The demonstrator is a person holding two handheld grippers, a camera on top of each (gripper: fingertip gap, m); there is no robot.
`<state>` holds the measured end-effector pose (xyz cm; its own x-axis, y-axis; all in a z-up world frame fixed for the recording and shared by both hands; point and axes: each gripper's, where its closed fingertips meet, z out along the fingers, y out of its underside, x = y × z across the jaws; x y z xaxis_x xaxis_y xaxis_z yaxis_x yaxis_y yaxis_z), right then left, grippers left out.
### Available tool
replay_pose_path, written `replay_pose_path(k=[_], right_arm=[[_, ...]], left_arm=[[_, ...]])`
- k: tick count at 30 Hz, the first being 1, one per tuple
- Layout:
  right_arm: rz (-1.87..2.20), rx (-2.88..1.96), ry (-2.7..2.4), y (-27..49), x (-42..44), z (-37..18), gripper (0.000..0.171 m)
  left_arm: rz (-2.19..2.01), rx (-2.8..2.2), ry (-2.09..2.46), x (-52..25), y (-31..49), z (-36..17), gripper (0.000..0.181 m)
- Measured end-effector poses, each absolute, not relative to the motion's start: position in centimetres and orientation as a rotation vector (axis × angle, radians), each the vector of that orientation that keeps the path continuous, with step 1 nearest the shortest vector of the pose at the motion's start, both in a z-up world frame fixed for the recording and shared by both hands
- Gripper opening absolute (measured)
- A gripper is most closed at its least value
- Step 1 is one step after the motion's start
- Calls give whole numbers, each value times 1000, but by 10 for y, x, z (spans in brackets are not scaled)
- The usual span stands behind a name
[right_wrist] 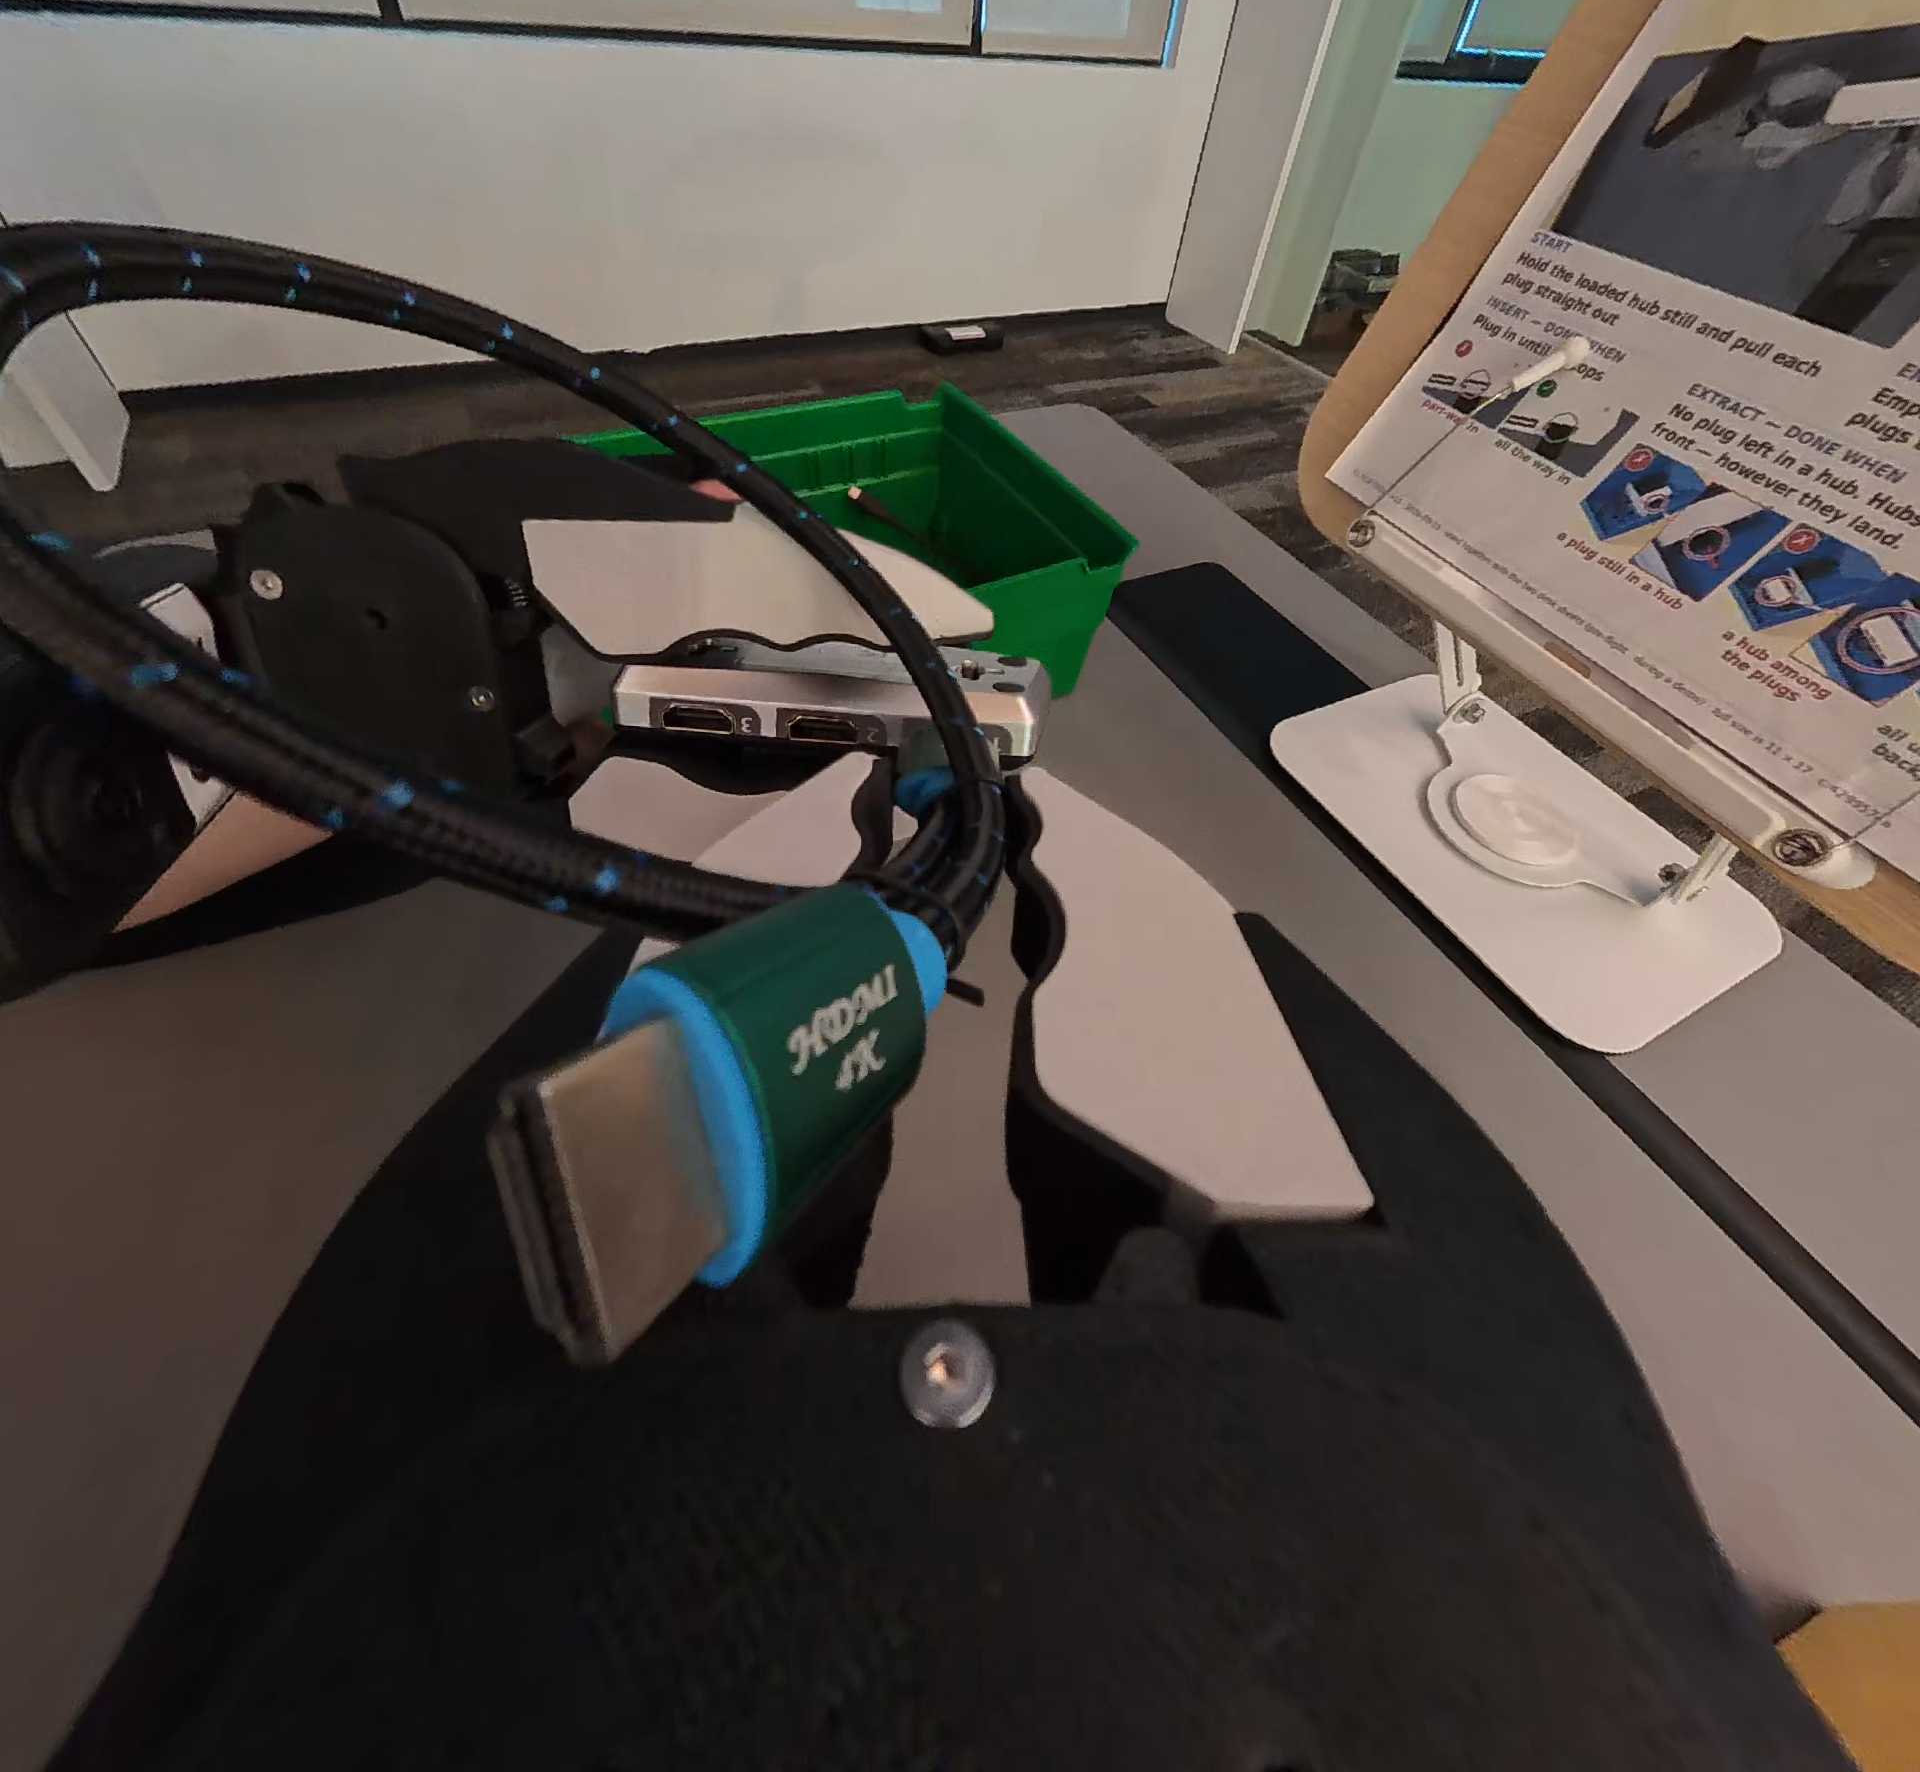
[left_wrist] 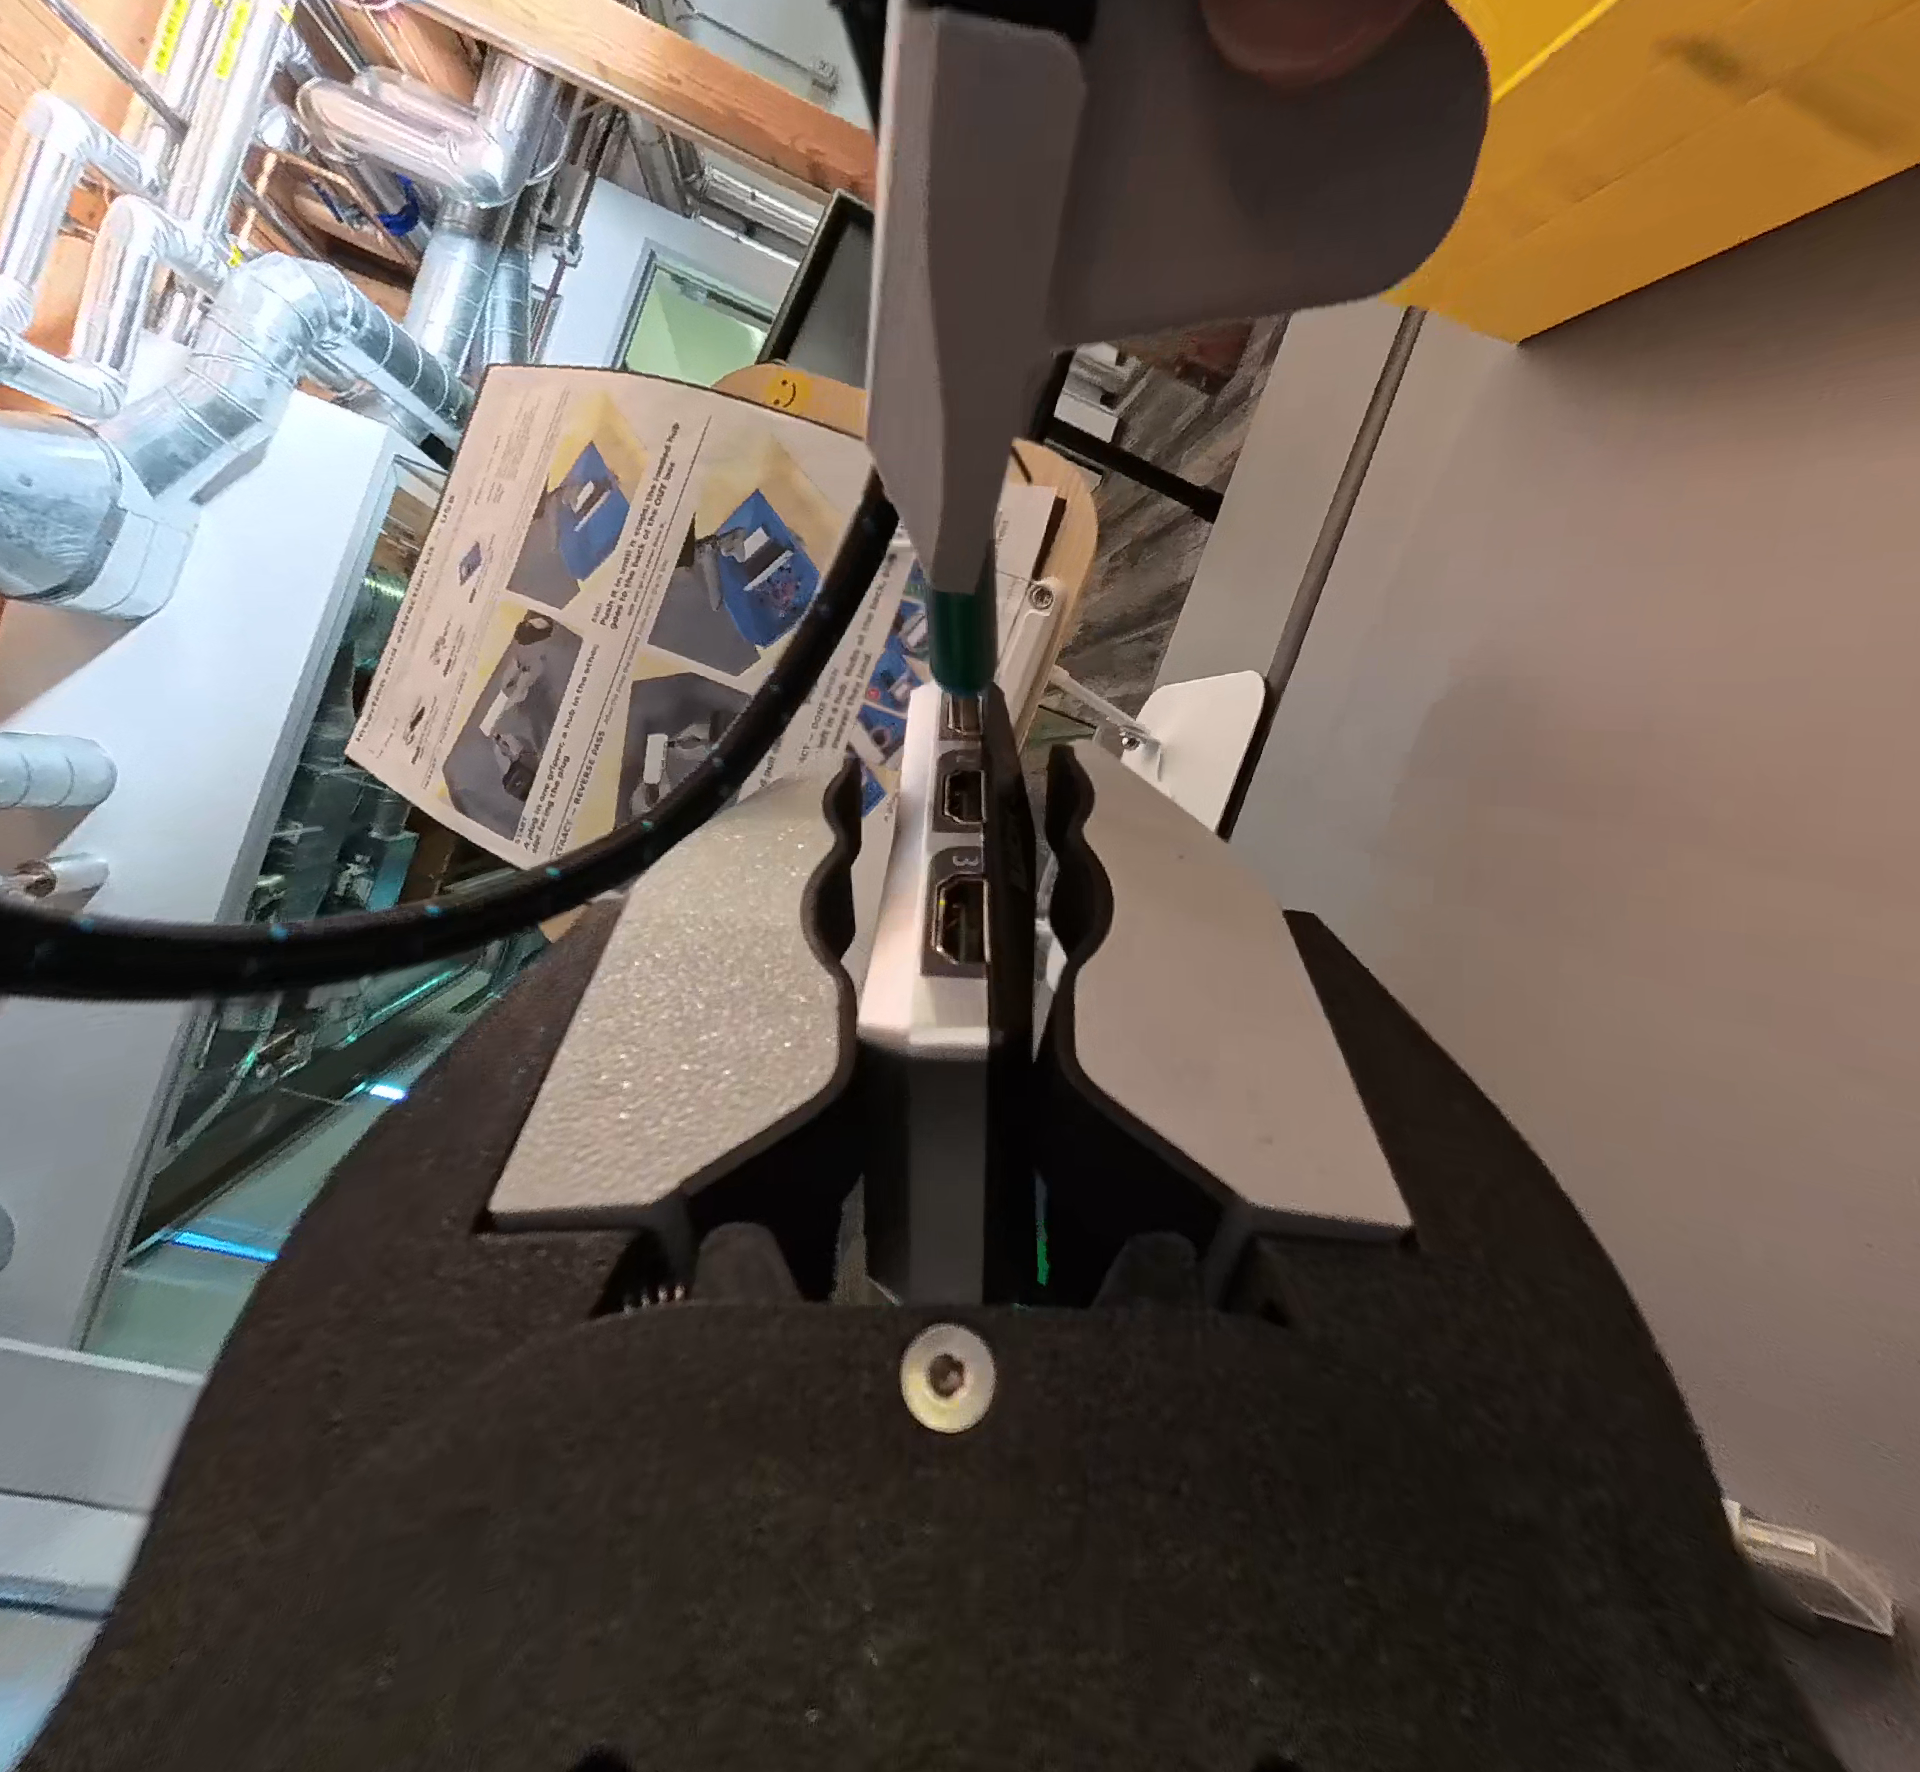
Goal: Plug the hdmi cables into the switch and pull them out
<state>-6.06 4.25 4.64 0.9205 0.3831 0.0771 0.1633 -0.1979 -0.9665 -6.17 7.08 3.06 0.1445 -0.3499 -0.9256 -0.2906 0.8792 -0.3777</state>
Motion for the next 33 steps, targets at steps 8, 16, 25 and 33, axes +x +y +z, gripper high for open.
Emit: replay_pose_path(k=[8, 16, 25, 33], right_arm=[[206, -1654, -399, 43, -67, 59, 18], [146, -1649, -421, 41, -64, 61, 18], [-65, -1568, -469, 33, -73, 80, 19], [-67, -1584, -466, 30, -75, 84, 19]], left_arm=[[-171, -579, 1405, -67, 67, 43, 35], [-131, -624, 1410, -63, 70, 43, 35], [-137, -671, 1330, -69, 76, 56, 36], [-177, -693, 1371, -68, 73, 51, 34]])
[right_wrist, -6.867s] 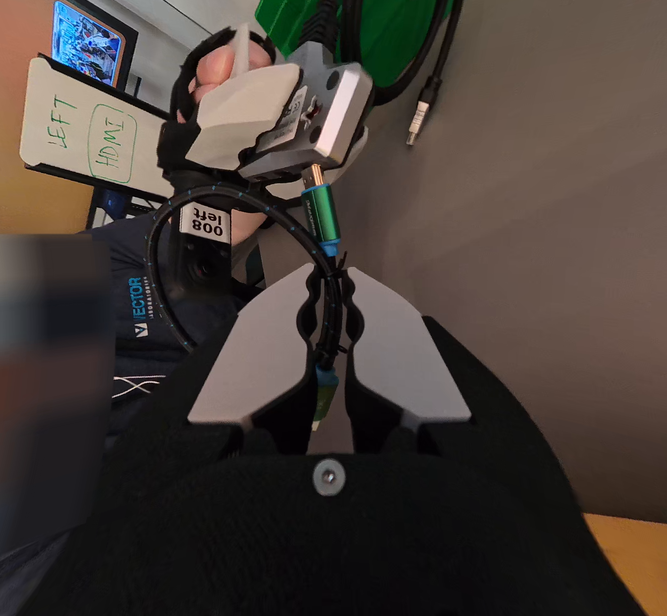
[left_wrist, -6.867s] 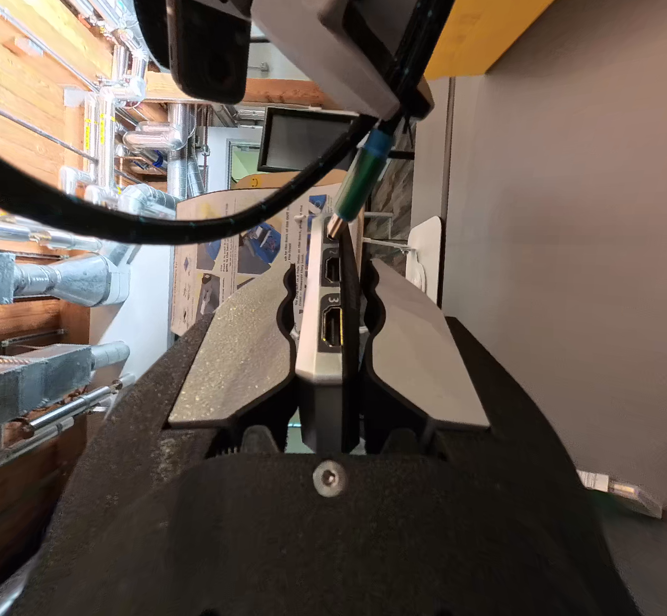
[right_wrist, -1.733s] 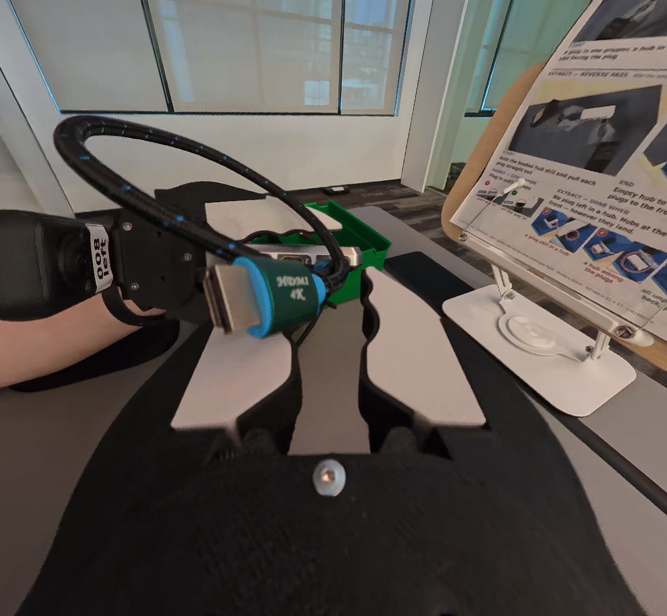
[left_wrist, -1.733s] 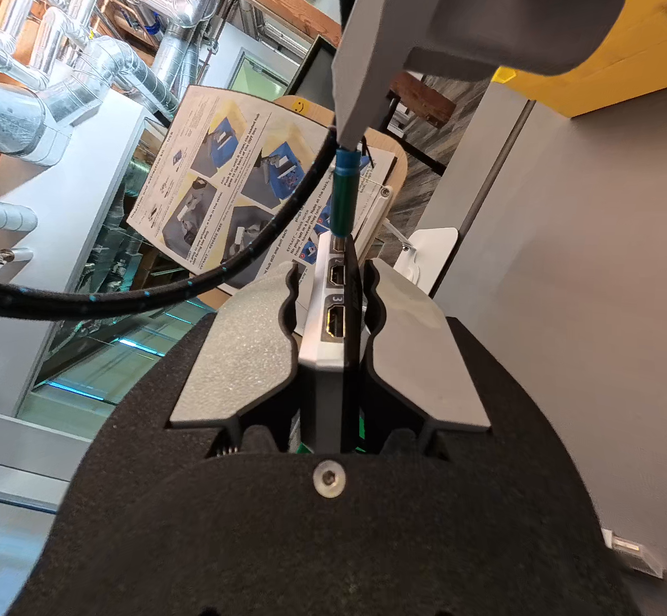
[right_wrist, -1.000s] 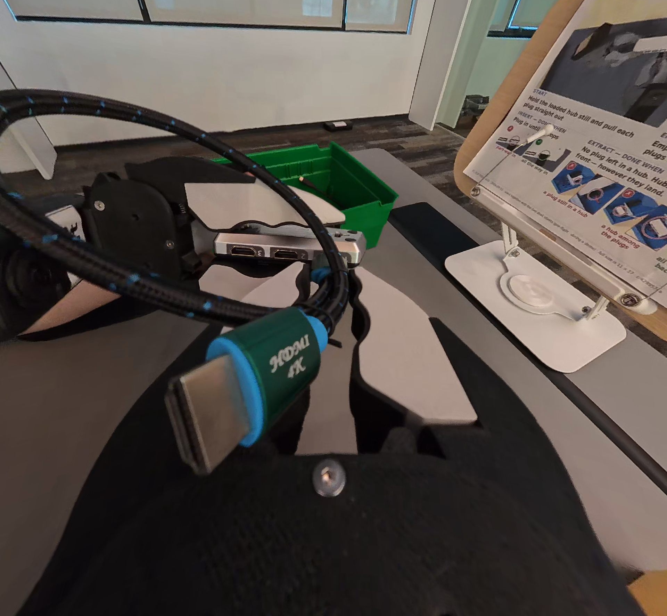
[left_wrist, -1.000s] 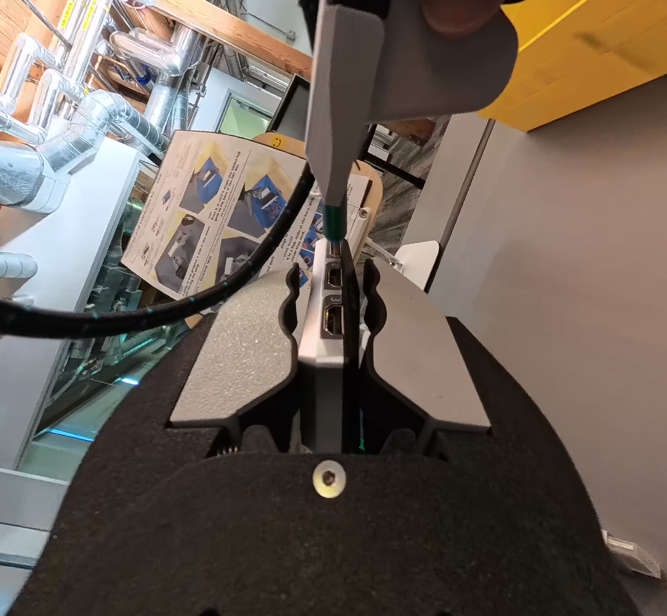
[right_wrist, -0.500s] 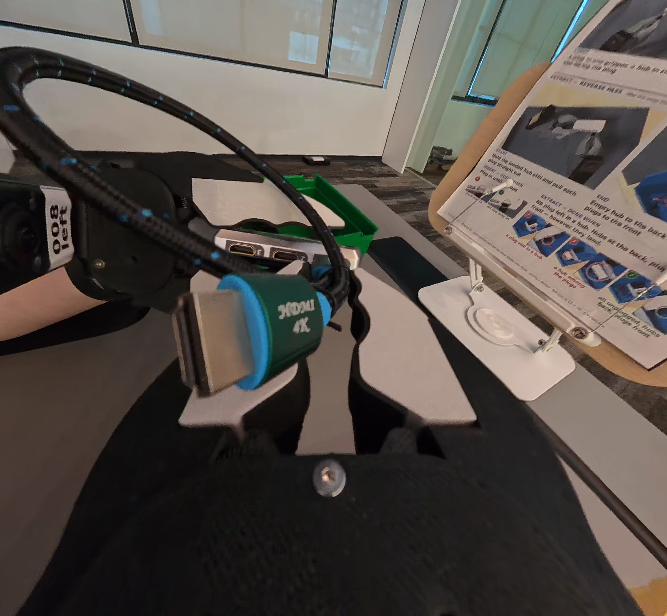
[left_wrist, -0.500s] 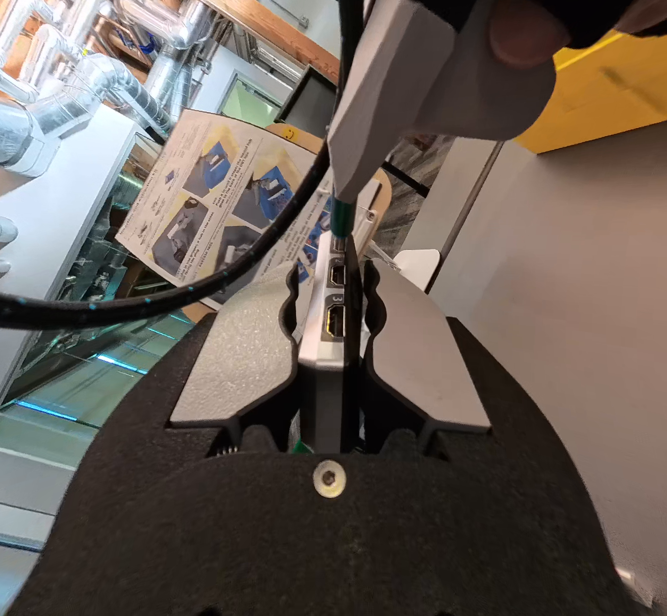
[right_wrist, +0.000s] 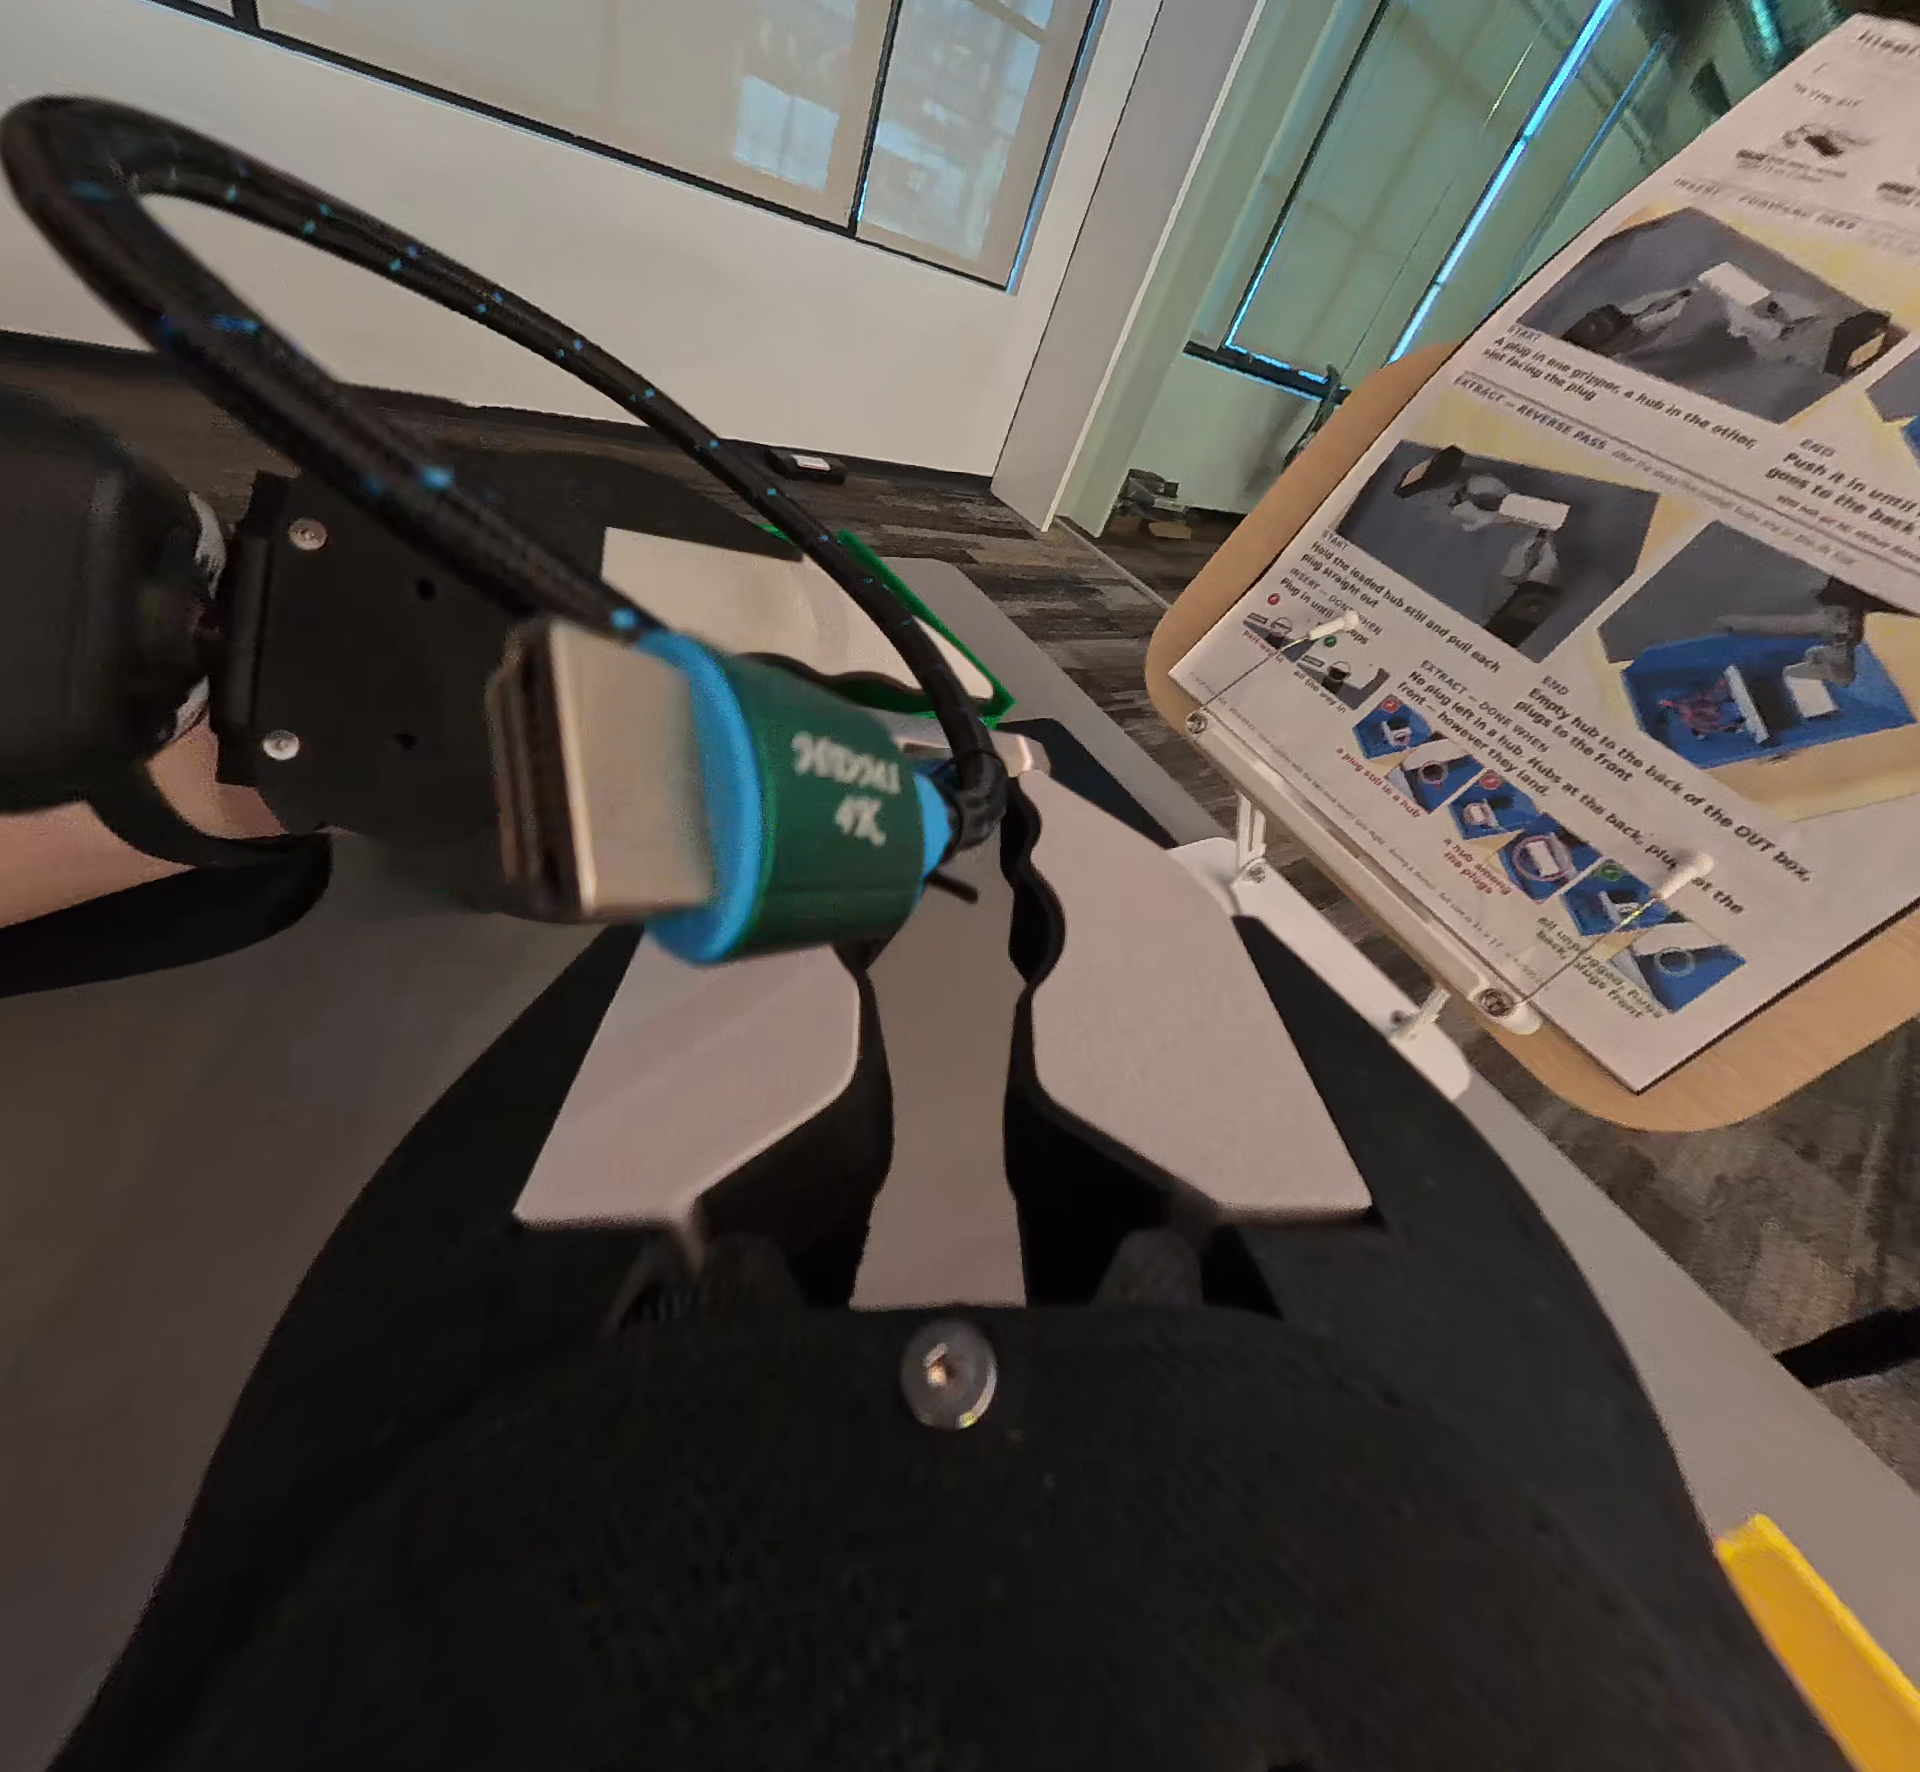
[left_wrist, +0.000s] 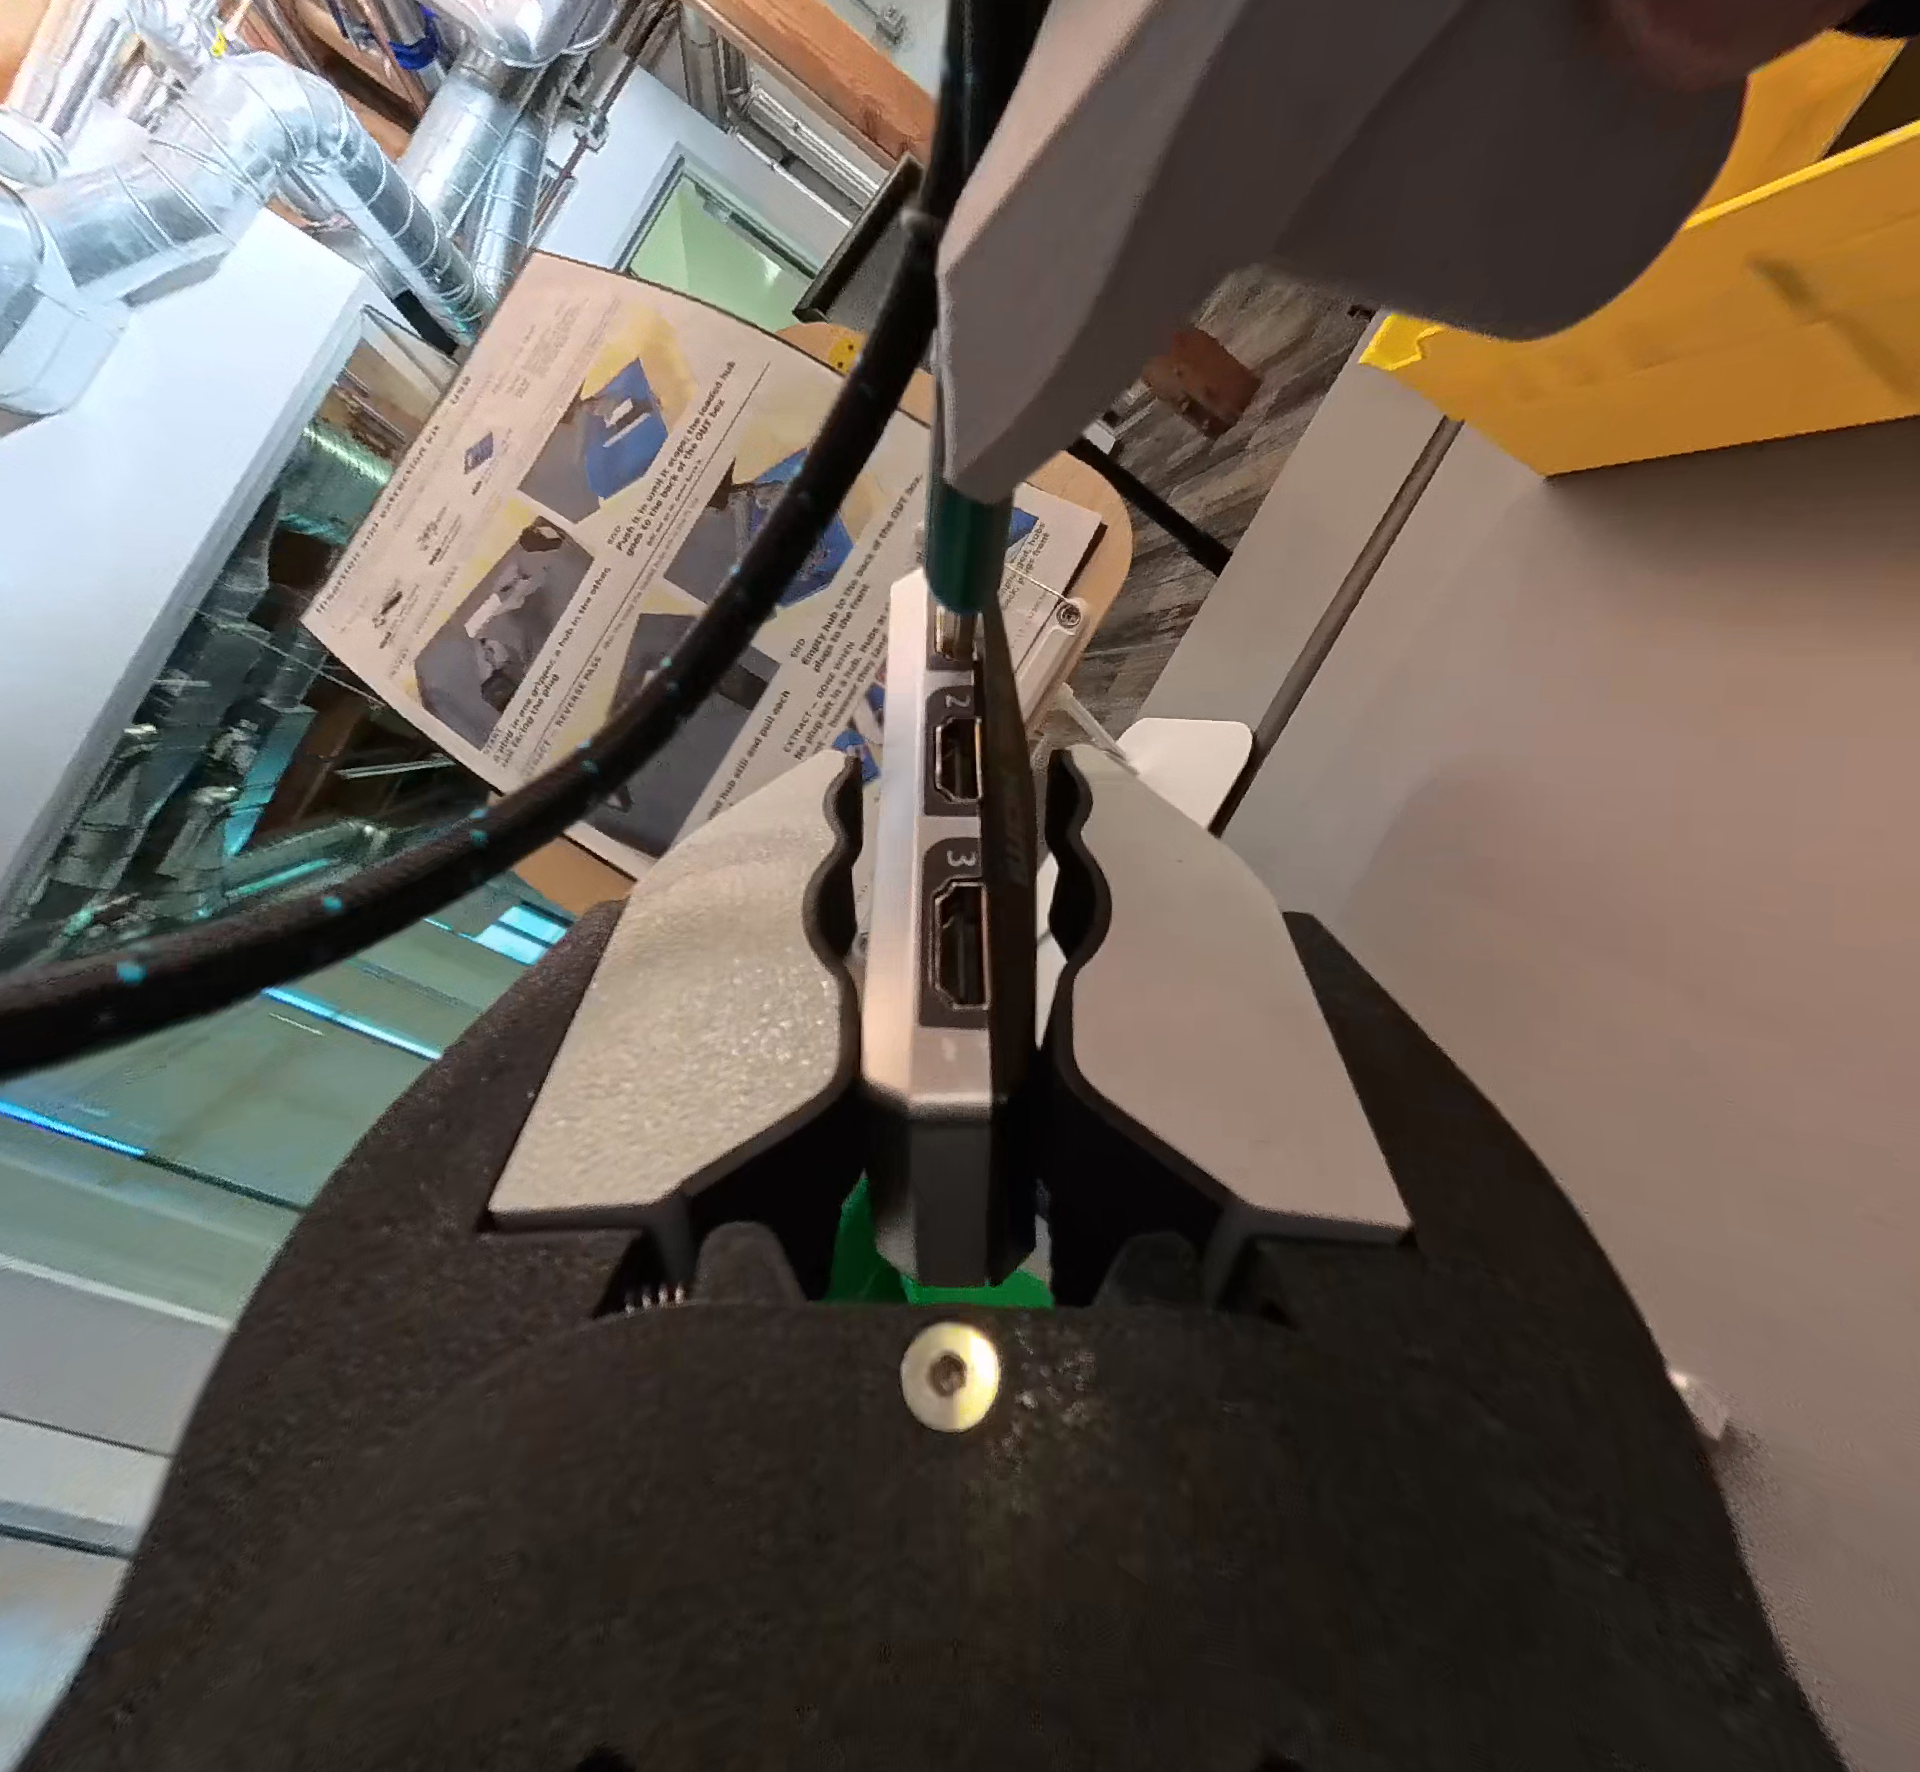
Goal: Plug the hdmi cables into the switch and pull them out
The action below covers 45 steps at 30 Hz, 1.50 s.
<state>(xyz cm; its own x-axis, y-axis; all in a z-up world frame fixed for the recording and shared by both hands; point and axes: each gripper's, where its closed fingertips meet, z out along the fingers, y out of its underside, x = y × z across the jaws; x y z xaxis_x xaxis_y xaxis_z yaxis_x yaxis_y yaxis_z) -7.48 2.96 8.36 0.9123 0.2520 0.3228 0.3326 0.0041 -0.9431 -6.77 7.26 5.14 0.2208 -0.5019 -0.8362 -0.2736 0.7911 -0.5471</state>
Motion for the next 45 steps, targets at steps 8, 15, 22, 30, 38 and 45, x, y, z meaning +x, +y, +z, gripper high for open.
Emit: replay_pose_path(k=[8, 15, 22, 30, 38, 45], right_arm=[[-37, -1607, -449, 27, -78, 85, 19], [20, -1535, -442, 27, -83, 94, 20], [76, -1574, -515, 25, -74, 87, 50], [-21, -1365, -830, 3, -63, 74, 54], [-271, -1316, -1107, -11, -87, 61, 33], [-373, -1333, -1225, -10, -101, 48, 22]], left_arm=[[-125, -635, 1367, -71, 63, 58, 34], [-171, -658, 1341, -74, 65, 66, 34], [-264, -689, 1354, -78, 66, 69, 34], [-475, -537, 1529, -76, 18, 59, 34], [-600, -418, 1670, -82, -14, 46, 34], [-624, -379, 1747, -86, -21, 36, 34]])
